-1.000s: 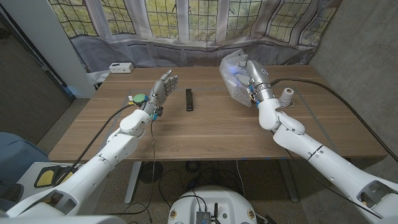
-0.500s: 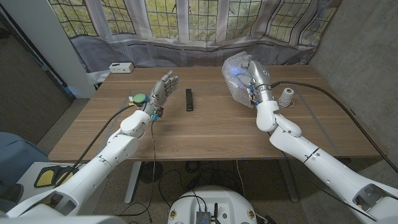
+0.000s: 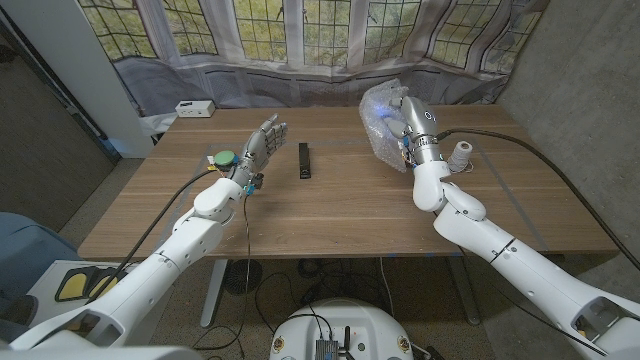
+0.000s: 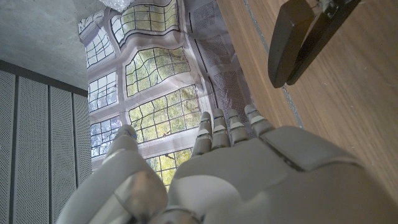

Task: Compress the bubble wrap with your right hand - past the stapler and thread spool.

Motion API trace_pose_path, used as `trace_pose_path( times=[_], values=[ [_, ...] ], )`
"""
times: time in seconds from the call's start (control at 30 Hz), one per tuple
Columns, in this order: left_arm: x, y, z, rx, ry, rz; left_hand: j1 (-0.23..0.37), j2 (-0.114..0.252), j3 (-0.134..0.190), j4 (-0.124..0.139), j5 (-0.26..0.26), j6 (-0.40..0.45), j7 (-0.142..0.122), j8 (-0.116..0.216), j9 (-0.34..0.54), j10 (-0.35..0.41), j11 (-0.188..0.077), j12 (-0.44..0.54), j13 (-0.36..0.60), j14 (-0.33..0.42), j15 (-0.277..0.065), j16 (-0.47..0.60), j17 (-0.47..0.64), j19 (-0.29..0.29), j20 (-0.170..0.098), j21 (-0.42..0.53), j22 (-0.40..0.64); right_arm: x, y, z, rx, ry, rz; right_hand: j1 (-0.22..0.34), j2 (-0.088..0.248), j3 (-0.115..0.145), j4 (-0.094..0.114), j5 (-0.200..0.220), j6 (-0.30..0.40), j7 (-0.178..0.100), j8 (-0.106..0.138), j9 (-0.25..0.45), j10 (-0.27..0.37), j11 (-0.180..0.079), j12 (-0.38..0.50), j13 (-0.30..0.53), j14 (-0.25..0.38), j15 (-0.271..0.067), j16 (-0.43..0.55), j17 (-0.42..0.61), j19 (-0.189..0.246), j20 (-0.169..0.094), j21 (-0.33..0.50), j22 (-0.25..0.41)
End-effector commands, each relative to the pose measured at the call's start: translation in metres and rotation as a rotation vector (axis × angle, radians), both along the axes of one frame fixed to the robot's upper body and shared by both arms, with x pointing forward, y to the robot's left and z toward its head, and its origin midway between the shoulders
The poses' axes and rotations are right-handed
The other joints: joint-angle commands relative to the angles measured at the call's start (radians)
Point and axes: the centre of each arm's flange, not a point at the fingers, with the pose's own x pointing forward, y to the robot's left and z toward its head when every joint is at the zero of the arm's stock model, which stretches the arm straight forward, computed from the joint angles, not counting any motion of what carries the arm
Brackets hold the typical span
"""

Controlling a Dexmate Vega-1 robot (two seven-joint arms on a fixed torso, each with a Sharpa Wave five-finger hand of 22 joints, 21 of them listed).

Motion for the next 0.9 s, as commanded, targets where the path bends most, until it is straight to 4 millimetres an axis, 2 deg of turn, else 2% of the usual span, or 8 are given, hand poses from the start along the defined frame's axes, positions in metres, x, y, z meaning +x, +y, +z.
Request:
trace_pose_path(
  times=[0.03,0.33,0.63,0.67,0.9],
  values=[
    [-0.003,0.002,0.0,-0.007,-0.009,0.004,0.006,0.007,0.005,-0.004,0.0,0.012,0.0,0.002,0.002,0.008,-0.003,0.001,0.006,0.012,0.003,0.002,0.004,0.0,0.003,0.001,0.002,-0.004,-0.001,0.002,-0.038,0.037,0.004,-0.056,-0.017,-0.005,0.019,0.006,-0.021,0.015,-0.005,0.0,-0.014,0.02,-0.017,-0.007,0.02,-0.043,-0.013,-0.006,-0.054,-0.035,-0.007,-0.002],
    [-0.005,-0.002,0.006,-0.003,-0.021,-0.005,0.007,0.007,0.005,-0.004,0.0,0.013,0.001,0.002,0.002,0.007,-0.002,0.0,0.006,0.013,0.003,0.002,0.004,0.002,0.004,0.002,0.002,-0.007,-0.007,0.008,-0.038,0.041,0.011,-0.075,-0.013,-0.005,0.021,0.008,-0.04,0.015,-0.006,-0.002,-0.032,0.025,-0.037,-0.016,-0.005,-0.034,-0.021,-0.008,-0.075,-0.026,-0.019,-0.004],
    [-0.006,0.001,0.007,-0.004,-0.029,-0.003,0.007,0.008,0.005,-0.005,-0.001,0.014,0.0,0.001,0.002,0.008,-0.003,0.0,0.006,0.014,0.003,0.002,0.004,0.002,0.004,0.002,0.002,-0.004,-0.004,0.012,-0.071,0.061,0.012,-0.067,-0.004,0.004,0.012,0.012,-0.038,0.014,-0.002,-0.003,-0.025,0.017,-0.041,-0.021,-0.001,-0.036,-0.014,-0.003,-0.074,-0.026,-0.019,-0.005],
    [-0.006,0.001,0.007,-0.004,-0.029,-0.004,0.007,0.008,0.005,-0.005,-0.001,0.013,0.001,0.001,0.002,0.008,-0.003,0.0,0.006,0.014,0.003,0.002,0.004,0.002,0.004,0.003,0.002,-0.004,-0.004,0.012,-0.075,0.061,0.006,-0.068,-0.003,0.005,0.011,0.012,-0.036,0.015,-0.001,-0.003,-0.025,0.024,-0.042,-0.022,-0.002,-0.034,-0.014,-0.003,-0.074,-0.026,-0.02,-0.005],
    [-0.006,0.001,0.007,-0.002,-0.037,-0.008,0.007,0.008,0.006,-0.005,-0.001,0.013,-0.001,0.0,0.002,0.01,-0.002,0.001,0.006,0.014,0.004,0.002,0.004,0.003,0.004,0.003,0.002,0.001,-0.001,0.016,-0.108,0.088,-0.015,-0.073,-0.002,0.004,0.012,0.012,-0.037,0.014,0.0,-0.004,-0.024,0.022,-0.044,-0.024,-0.006,-0.031,-0.014,-0.002,-0.076,-0.025,-0.021,-0.004]
  ],
)
